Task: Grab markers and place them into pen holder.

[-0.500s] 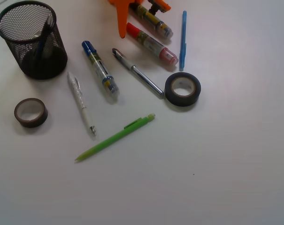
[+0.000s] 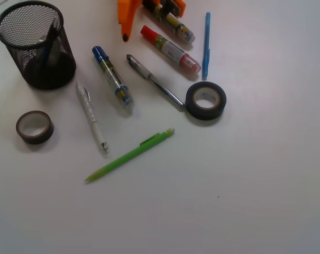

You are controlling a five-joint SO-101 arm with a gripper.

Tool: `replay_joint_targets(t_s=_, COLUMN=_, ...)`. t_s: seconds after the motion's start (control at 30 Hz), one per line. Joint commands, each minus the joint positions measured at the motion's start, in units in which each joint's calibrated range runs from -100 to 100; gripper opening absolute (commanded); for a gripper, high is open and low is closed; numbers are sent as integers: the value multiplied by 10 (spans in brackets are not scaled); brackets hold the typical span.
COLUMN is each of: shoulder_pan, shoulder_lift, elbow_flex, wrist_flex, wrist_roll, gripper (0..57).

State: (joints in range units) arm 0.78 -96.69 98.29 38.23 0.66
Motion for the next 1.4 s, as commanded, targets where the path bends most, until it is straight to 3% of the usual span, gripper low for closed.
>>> replay_joint_targets(t_s=0.0, shoulder_pan=3, shoulder_lift=-2, elbow_flex=-5, wrist_flex=31, wrist_roll=-30, gripper=336)
replay_joint_targets(t_s=0.3, shoulder_pan=-29, shoulder_lift=50, elbow_flex=-273, wrist_flex=163, wrist_roll=-84, gripper=336)
replay_joint_targets(t_s=0.67, shoulder_pan=-33, shoulder_lift=510, elbow_flex=-550, wrist_flex=203, wrist_roll=-170, gripper=336)
replay_joint_targets(t_s=0.87, shoulder_pan=-34, shoulder_lift=657, elbow_flex=-596, wrist_flex=199, wrist_roll=-250, gripper=336)
replay_joint_targets(t_s=1.37, shoulder_pan=-70, shoulder_lift=1007, elbow_flex=-880, wrist_flex=349, wrist_roll=-325, gripper=336)
